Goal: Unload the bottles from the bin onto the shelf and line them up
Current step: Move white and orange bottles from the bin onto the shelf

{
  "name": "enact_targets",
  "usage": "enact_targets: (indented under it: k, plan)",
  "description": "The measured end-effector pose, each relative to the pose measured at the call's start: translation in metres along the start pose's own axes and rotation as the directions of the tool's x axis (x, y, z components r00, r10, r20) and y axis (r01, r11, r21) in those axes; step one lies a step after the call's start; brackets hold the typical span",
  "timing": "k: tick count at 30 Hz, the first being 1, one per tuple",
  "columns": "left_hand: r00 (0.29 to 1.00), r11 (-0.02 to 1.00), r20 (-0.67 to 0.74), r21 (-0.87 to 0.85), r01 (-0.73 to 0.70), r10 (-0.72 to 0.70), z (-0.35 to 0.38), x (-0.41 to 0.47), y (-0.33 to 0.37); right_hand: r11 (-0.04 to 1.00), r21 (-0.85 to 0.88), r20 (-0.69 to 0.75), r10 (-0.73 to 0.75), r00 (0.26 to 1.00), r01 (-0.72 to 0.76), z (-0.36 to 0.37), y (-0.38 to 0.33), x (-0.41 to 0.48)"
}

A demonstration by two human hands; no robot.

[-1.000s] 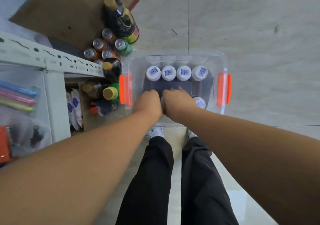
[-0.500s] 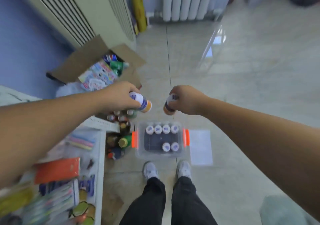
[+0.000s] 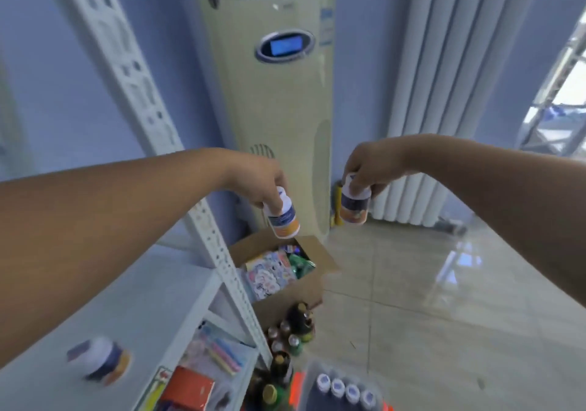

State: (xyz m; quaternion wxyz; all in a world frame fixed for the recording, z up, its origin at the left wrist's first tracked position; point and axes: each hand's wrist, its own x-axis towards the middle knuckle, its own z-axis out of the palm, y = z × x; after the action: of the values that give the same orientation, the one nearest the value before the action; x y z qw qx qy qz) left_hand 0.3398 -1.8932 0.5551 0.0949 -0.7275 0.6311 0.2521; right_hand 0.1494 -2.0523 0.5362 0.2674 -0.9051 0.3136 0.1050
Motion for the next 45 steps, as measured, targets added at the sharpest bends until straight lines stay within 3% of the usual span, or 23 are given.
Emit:
enact_targets:
  k: [7, 13, 19, 29, 36, 41, 45]
  plan:
    - [0.961, 0.965, -0.096, -0.056, 0.254, -0.259, 0.009, -0.118, -0.026, 0.961, -0.080, 0.098, -0.256, 0.962, 0.264, -0.006, -0.101, 0.008]
    - [0.851, 0.847, -0.102, -0.218, 0.485, -0.515, 0.066, -0.222, -0.051, 0.868, -0.143, 0.228, -0.439, 0.869, 0.476, 0.038, -0.195, 0.004]
    - [0.716, 0.717, -0.167, -0.369, 0.592, -0.678, 0.119, -0.319, -0.071, 0.750, -0.182, 0.267, -0.584, 0.766, 0.636, 0.086, -0.300, -0.006]
    - [0.674, 0.716, -0.271, -0.407, 0.566, -0.687, 0.175, -0.380, -0.135, 0.662, -0.330, 0.193, -0.651, 0.734, 0.673, 0.144, -0.415, -0.005]
    - [0.652, 0.705, -0.300, -0.456, 0.543, -0.696, 0.194, -0.354, -0.200, 0.668, -0.336, 0.231, -0.625, 0.746, 0.664, 0.183, -0.426, 0.026]
    - [0.595, 0.659, -0.314, -0.515, 0.548, -0.740, 0.203, -0.307, -0.254, 0.690, -0.327, 0.294, -0.575, 0.763, 0.646, 0.208, -0.423, 0.078]
    - [0.596, 0.629, -0.260, -0.525, 0.573, -0.760, 0.214, -0.267, -0.286, 0.714, -0.277, 0.354, -0.547, 0.759, 0.643, 0.234, -0.416, 0.111]
